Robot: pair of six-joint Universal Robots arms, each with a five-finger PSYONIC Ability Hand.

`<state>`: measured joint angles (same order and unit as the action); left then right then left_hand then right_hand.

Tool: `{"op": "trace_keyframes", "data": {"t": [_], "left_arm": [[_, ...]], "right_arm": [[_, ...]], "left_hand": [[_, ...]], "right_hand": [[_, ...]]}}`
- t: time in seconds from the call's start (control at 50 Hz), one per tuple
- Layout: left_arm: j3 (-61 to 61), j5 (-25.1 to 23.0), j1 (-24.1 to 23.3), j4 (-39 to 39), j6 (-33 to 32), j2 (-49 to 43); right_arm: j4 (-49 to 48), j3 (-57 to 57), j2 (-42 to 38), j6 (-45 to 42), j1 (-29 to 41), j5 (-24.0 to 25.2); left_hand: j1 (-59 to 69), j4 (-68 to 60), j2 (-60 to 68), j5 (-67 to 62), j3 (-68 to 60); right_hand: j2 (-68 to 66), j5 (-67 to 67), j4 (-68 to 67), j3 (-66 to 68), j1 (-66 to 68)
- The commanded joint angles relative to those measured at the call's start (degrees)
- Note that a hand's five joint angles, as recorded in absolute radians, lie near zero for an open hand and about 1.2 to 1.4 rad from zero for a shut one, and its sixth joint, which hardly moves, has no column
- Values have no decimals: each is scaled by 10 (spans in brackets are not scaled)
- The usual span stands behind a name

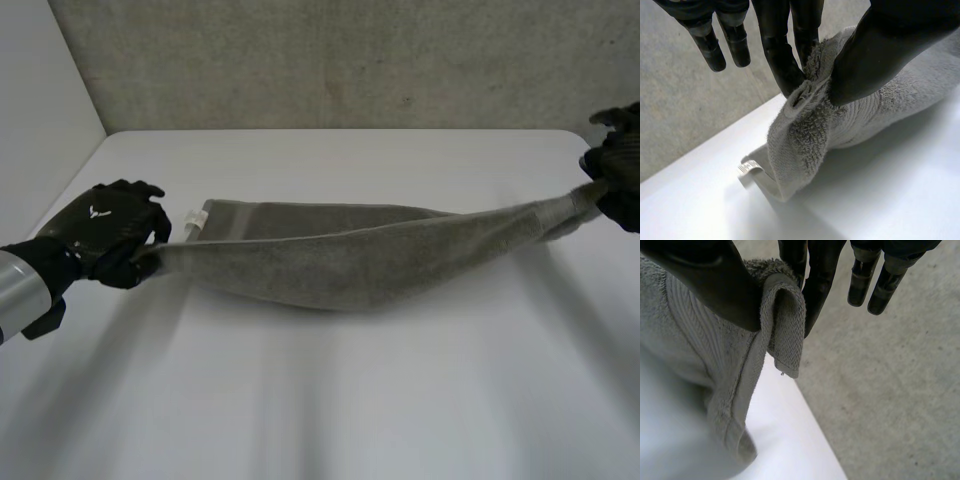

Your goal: Fold the towel.

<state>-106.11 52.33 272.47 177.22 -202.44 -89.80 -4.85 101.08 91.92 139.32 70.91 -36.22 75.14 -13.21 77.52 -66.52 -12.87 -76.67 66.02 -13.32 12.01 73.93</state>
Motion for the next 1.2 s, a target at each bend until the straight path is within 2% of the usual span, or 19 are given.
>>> {"op": "trace_keyframes", "data": {"t": [0.02, 0.04, 0.06, 0.1, 0.12, 0.16, 0.24, 0.34, 0.44, 0.48, 0.54, 0.58, 0.7, 0.82, 0.92, 1.0, 1.12, 1.2], "left_arm": [[-9, -5, 5, -63, 0, 14], [-10, -6, 2, -73, 0, 15], [-10, -6, 2, -73, 0, 15], [-19, -6, -4, -81, -1, 16], [-19, -6, -4, -81, -2, 16], [-23, -4, -5, -81, -6, 17], [-19, -2, 1, -76, -8, 20], [12, 0, 12, -52, -8, 6], [47, 13, -2, -1, -2, -49], [81, 46, -25, 24, 4, -91], [102, 65, -44, 37, 6, -116], [149, 96, -82, 68, 4, -171], [205, 124, -106, 102, 1, -239], [242, 129, -125, 159, -1, -310], [252, 137, -145, 225, -2, -347], [261, 167, -148, 284, -2, -374], [284, 193, -149, 325, -2, -399], [289, 191, -150, 329, -2, -406]], "right_arm": [[107, -6, -30, -116, -46, 19], [141, -13, -49, -162, -41, 13], [142, -13, -49, -163, -41, 13], [220, -25, -82, -269, -32, -10], [221, -26, -82, -269, -31, -10], [288, -32, -99, -368, -19, -35], [307, -50, -111, -397, -5, -54], [268, -84, -140, -347, 9, -61], [209, -110, -159, -284, 25, -69], [176, -133, -172, -246, 57, -96], [162, -146, -184, -231, 76, -113], [138, -176, -211, -215, 118, -147], [82, -214, -268, -178, 163, -191], [25, -225, -309, -143, 179, -206], [-37, -239, -356, -112, 187, -242], [-85, -261, -389, -101, 191, -287], [-134, -290, -417, -79, 191, -320], [-151, -299, -426, -63, 190, -327]], "left_hand": [[49, 32, 25, -35, 29], [49, 32, 25, -35, 29], [49, 32, 25, -35, 29], [49, 32, 25, -35, 29], [49, 32, 25, -35, 29], [49, 32, 25, -35, 29], [49, 32, 25, -35, 29], [49, 32, 25, -35, 29], [49, 32, 25, -35, 29], [49, 32, 25, -35, 29], [49, 32, 25, -35, 29], [49, 32, 25, -35, 29], [49, 32, 25, -35, 29], [49, 32, 25, -35, 29], [49, 32, 25, -35, 29], [49, 32, 25, -35, 29], [49, 32, 25, -35, 29], [49, 32, 25, -35, 29]], "right_hand": [[-33, 40, 33, -20, 61], [-33, 40, 33, -20, 61], [-33, 40, 33, -20, 61], [-33, 40, 33, -20, 61], [-33, 40, 33, -20, 61], [-33, 40, 33, -20, 61], [-33, 40, 33, -20, 61], [-33, 40, 33, -20, 61], [-33, 40, 33, -20, 61], [-33, 40, 33, -20, 61], [-33, 40, 33, -20, 61], [-33, 40, 33, -20, 61], [-33, 40, 33, -20, 61], [-33, 40, 33, -20, 61], [-33, 40, 33, -20, 61], [-33, 40, 33, -20, 61], [-33, 40, 33, -20, 61], [-33, 40, 33, -20, 61]]}}
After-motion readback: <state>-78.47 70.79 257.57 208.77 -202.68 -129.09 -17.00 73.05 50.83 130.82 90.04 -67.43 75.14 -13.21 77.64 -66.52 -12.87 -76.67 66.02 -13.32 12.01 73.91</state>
